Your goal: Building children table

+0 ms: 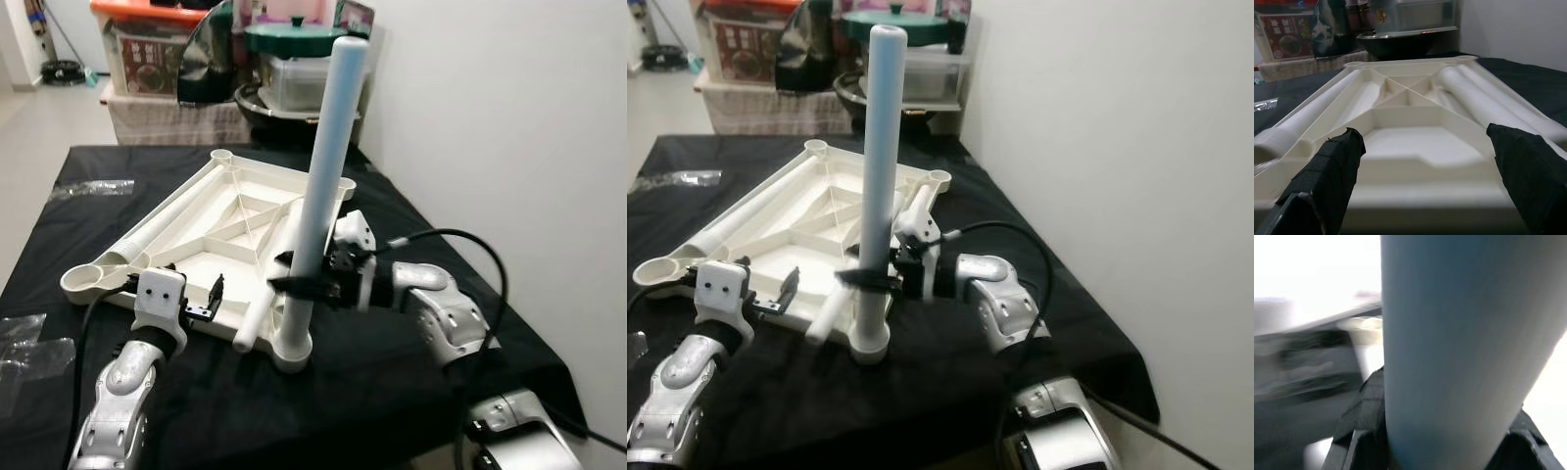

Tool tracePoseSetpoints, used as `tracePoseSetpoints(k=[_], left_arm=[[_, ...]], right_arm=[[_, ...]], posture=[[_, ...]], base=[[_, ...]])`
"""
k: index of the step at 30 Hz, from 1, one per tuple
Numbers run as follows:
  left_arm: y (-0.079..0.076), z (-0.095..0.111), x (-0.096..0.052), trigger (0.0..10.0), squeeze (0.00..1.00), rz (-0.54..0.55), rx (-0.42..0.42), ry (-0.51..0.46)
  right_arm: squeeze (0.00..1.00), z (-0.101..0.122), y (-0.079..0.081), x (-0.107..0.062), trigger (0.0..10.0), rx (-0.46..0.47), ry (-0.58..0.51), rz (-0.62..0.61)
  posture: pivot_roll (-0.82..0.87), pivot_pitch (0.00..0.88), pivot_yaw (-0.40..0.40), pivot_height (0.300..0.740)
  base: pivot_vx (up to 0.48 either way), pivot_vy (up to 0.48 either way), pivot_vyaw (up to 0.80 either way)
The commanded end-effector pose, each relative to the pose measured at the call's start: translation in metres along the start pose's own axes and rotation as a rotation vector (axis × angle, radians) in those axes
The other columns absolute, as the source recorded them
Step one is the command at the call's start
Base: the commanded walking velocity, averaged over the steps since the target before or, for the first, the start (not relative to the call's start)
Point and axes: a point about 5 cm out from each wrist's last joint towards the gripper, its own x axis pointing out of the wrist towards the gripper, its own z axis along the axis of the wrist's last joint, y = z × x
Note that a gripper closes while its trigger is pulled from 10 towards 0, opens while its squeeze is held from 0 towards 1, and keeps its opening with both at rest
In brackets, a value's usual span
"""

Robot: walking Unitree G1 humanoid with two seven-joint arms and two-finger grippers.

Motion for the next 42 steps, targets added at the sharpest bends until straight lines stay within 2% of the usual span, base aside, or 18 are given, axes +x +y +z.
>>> tracePoseSetpoints(k=[1,2,3,4,5,7,9,10,15,16,23,27,30,31,32,35,40,42], left_arm=[[-0.001,-0.005,-0.003,10.0,0.0,-0.002,-0.005,0.013],[-0.002,-0.005,-0.004,10.0,0.0,-0.003,-0.005,0.016],[-0.002,-0.005,-0.004,10.0,0.0,-0.003,-0.005,0.016],[0.0,-0.005,-0.005,10.0,0.0,-0.002,-0.006,0.018],[0.001,-0.005,-0.005,10.0,0.0,-0.003,-0.005,0.02],[0.001,-0.006,-0.005,10.0,0.0,-0.01,-0.004,0.023],[0.0,-0.006,-0.004,10.0,0.0,-0.015,-0.003,0.023],[-0.002,-0.005,-0.003,10.0,0.0,-0.022,0.0,0.021],[-0.002,-0.004,0.0,10.0,0.0,-0.02,-0.002,0.016],[-0.001,-0.004,-0.001,10.0,0.0,-0.017,-0.002,0.017],[-0.001,-0.006,-0.005,10.0,0.0,-0.013,-0.003,0.023],[0.001,-0.007,-0.008,10.0,0.0,-0.001,-0.003,0.027],[0.006,-0.01,-0.013,10.0,0.0,0.013,0.0,0.04],[0.006,-0.01,-0.013,10.0,0.0,0.013,0.0,0.04],[0.005,-0.01,-0.013,10.0,0.0,0.01,0.0,0.042],[0.003,-0.01,-0.01,10.0,0.0,0.002,-0.001,0.041],[0.002,-0.008,-0.006,10.0,0.0,-0.007,-0.002,0.035],[0.002,-0.007,-0.005,10.0,0.0,-0.006,0.0,0.032]], right_arm=[[0.0,-0.027,-0.042,-0.023,0.0,-0.033,0.161,-0.448],[0.0,-0.033,-0.052,-0.034,0.0,0.016,0.169,-0.642],[0.0,-0.033,-0.052,-0.034,0.0,0.016,0.169,-0.642],[0.0,-0.032,-0.044,-0.034,2.6,0.02,0.124,-0.653],[0.0,-0.032,-0.027,-0.03,10.0,0.049,0.085,-0.615],[0.0,-0.03,0.0,-0.021,10.0,0.076,0.018,-0.478],[0.0,-0.03,0.008,-0.018,10.0,0.087,-0.003,-0.425],[1.0,-0.03,0.014,-0.017,10.0,0.098,-0.035,-0.375],[1.0,-0.03,0.015,-0.014,10.0,0.122,-0.034,-0.384],[0.0,-0.024,0.012,-0.013,10.0,0.108,-0.043,-0.384],[0.0,-0.011,0.005,-0.02,10.0,0.124,-0.09,-0.327],[0.0,-0.022,0.006,-0.039,10.0,0.06,-0.015,-0.303],[0.0,-0.07,0.052,-0.093,10.0,-0.04,0.264,0.06],[0.0,-0.07,0.052,-0.093,10.0,-0.04,0.264,0.06],[0.0,-0.08,0.061,-0.106,10.0,-0.049,0.322,0.133],[0.0,-0.083,0.065,-0.121,10.0,-0.064,0.368,0.207],[0.0,-0.077,0.058,-0.123,10.0,-0.104,0.371,0.231],[0.0,-0.056,0.057,-0.103,10.0,-0.129,0.248,0.231]], posture=[[0.06,0.0,-0.11,0.74],[0.06,0.0,-0.111,0.74],[0.06,0.0,-0.111,0.74],[0.06,0.0,-0.104,0.74],[0.05,0.0,-0.095,0.74],[0.05,0.0,-0.094,0.74],[0.05,0.0,-0.094,0.74],[0.05,0.0,-0.094,0.74],[0.05,0.0,-0.093,0.74],[0.05,0.0,-0.093,0.74],[0.05,0.0,-0.104,0.74],[0.05,0.0,-0.108,0.74],[0.02,0.0,-0.091,0.74],[0.02,0.0,-0.091,0.74],[0.01,0.0,-0.086,0.74],[0.0,0.0,-0.078,0.74],[0.0,0.0,-0.077,0.74],[0.01,0.0,-0.082,0.74]], base=[[0.0,0.0,0.0],[0.0,0.0,0.0],[0.0,0.0,0.0],[0.0,0.0,0.0],[0.0,0.0,0.0],[0.0,0.0,0.0],[0.0,0.0,0.0],[0.0,0.0,0.0],[0.0,0.0,0.0],[0.0,0.0,0.0],[0.0,0.0,0.0],[0.0,0.0,0.0],[0.0,0.0,0.0],[0.0,0.0,0.0],[0.0,0.0,0.0],[0.0,0.0,0.0],[0.0,0.0,0.0],[0.0,0.0,0.0]])
